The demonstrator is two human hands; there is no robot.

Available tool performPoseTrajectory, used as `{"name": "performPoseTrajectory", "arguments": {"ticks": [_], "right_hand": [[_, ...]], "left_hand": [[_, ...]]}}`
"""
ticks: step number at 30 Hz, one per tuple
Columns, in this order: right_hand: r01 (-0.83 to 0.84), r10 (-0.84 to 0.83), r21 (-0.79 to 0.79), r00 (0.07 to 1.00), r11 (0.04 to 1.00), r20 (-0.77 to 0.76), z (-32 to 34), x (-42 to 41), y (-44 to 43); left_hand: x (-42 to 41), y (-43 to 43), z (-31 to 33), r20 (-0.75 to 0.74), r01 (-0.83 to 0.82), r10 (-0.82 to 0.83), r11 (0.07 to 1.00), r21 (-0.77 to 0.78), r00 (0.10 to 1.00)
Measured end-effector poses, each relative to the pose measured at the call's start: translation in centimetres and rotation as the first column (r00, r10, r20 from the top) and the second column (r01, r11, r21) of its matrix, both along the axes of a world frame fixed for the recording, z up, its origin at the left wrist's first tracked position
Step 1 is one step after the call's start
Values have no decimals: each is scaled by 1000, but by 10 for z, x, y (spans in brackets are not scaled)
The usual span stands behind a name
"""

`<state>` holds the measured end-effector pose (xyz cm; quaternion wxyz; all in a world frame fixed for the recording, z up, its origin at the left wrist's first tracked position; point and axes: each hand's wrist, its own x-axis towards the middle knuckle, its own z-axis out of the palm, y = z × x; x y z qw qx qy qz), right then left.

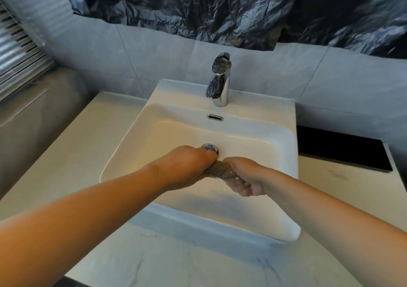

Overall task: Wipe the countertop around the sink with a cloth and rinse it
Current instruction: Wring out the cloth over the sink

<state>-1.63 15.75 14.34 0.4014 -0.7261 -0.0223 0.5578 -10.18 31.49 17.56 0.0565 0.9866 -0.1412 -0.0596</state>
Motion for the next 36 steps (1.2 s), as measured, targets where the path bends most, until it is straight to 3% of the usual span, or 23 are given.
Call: {"name": "performPoseTrajectory", "arguments": {"ticks": [2,4,6,10,14,18,21,24,27,31,34,36], "right_hand": [[21,-21,9,999,1000,31,1,1,0],[62,-73,50,959,997,274,-2,1,2],[35,-101,130,835,991,541,-2,-1,-3],[-59,-265,382,625,922,735,-11,-16,-34],[-250,-351,417,268,874,897,-30,-32,-56],[-375,-417,431,122,821,901,-29,-39,-44],[-379,-527,496,24,781,849,-18,-32,-30],[-382,-516,473,-12,794,856,-15,-17,-22],[-296,-396,397,64,869,916,-19,-8,-16],[-164,-222,265,241,950,945,-23,-6,-9],[-116,-69,123,390,986,918,-32,-7,-3],[-92,-51,109,484,990,873,-39,-6,-1]], "left_hand": [[1,-1,-4,5,-25,25,1000,-6,1000],[2,-1,-4,-61,-125,121,990,-69,991],[3,-1,-1,-231,-267,221,944,-194,948],[0,5,4,-550,-527,257,743,-414,795],[-7,11,14,-833,-723,-28,481,-496,552],[-7,9,23,-886,-797,-326,406,-447,331],[-1,6,28,-885,-824,-389,390,-411,257],[0,3,30,-907,-765,-300,495,-412,294],[0,-8,30,-890,-681,-97,608,-408,446],[3,-21,19,-637,-466,205,842,-273,743],[0,-25,6,-473,-350,262,931,-107,841],[-2,-26,-1,-396,-297,260,954,-34,881]]}}
